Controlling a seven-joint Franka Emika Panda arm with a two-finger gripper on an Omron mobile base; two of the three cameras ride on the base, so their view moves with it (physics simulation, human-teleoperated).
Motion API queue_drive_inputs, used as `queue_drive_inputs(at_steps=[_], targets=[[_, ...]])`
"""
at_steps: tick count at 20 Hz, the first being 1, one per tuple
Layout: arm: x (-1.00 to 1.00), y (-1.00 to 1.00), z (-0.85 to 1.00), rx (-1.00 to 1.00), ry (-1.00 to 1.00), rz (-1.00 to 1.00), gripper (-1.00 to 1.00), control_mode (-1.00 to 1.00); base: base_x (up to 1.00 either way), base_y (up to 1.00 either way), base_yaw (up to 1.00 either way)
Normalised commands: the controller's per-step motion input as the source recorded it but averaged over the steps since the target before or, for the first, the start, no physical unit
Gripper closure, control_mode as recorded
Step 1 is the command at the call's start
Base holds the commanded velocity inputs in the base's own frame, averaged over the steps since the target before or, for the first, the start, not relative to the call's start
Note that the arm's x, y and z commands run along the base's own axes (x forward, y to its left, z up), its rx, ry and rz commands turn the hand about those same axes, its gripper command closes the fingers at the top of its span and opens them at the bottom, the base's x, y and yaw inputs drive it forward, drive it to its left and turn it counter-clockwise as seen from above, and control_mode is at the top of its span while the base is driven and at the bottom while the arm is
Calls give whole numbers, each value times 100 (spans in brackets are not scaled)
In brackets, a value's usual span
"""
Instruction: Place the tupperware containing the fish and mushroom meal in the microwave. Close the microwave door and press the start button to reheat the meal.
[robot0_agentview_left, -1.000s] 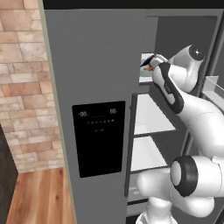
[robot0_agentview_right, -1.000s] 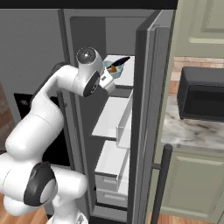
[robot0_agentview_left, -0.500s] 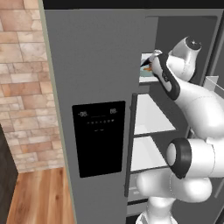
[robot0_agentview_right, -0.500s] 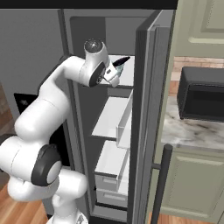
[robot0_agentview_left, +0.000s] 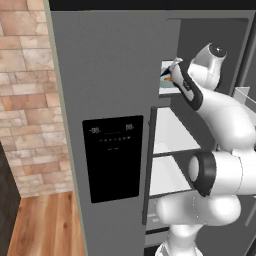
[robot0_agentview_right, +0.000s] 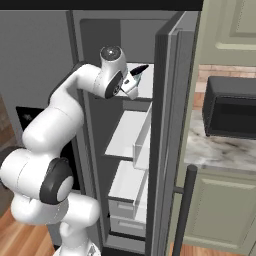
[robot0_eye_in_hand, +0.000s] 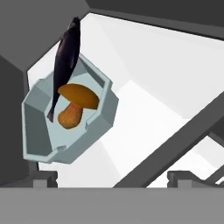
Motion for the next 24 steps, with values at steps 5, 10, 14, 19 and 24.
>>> queue_drive_inputs(at_steps=[5, 10, 14, 19, 24], targets=[[26, -5, -20, 3, 0, 0, -100, -100, 0, 0, 0], [21, -7, -5, 4, 0, 0, -100, -100, 0, 0, 0], [30, -18, 0, 6, 3, 1, -100, -100, 0, 0, 0], [26, -15, 0, 3, 1, 4, -100, -100, 0, 0, 0], [26, -10, 0, 1, 0, 4, -100, -100, 0, 0, 0]])
